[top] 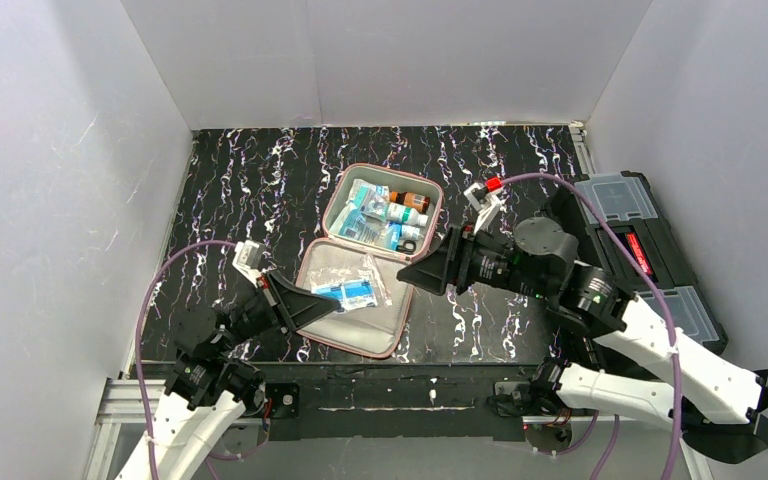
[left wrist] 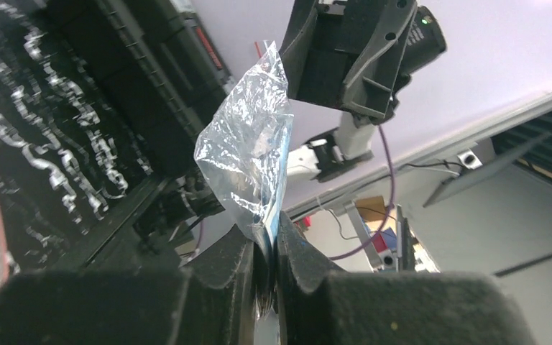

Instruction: Organize the medicine kit

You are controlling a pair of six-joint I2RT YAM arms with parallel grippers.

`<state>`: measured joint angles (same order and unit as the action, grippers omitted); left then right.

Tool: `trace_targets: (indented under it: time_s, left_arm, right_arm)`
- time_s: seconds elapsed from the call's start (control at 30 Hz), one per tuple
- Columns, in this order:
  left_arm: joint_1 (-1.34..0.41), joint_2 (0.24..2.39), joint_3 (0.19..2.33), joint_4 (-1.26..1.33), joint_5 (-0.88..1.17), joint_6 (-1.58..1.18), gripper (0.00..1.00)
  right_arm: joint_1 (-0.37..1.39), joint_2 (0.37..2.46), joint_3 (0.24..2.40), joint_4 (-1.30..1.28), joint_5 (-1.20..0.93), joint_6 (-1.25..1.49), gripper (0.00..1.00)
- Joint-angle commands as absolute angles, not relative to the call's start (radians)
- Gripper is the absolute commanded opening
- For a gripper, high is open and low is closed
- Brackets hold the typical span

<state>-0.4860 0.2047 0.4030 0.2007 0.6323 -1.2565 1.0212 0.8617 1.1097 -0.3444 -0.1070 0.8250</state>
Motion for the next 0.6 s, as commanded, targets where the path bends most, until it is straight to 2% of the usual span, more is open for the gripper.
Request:
trace_targets:
  time_s: [0.0,0.4,0.57]
  left_arm:
    - [-0.480,0.149,0.411,-0.090,0.559,-1.177,0.00]
    - [-0.480,0.138,0.427,-0.592,0.462,-1.130,0.00]
    - [-0.480,0.148,0.405,-0.716,0.434,-1.163,0.00]
  right_arm:
    - [0.994,0.864,1.019,-0.364,-0.007,0.802,0.68]
    - [0.945,0.928,0.765,-0.266,0.075,0.870,0.72]
    - [0.928,0.968,0.672,-0.181,0.071,0.906,0.73]
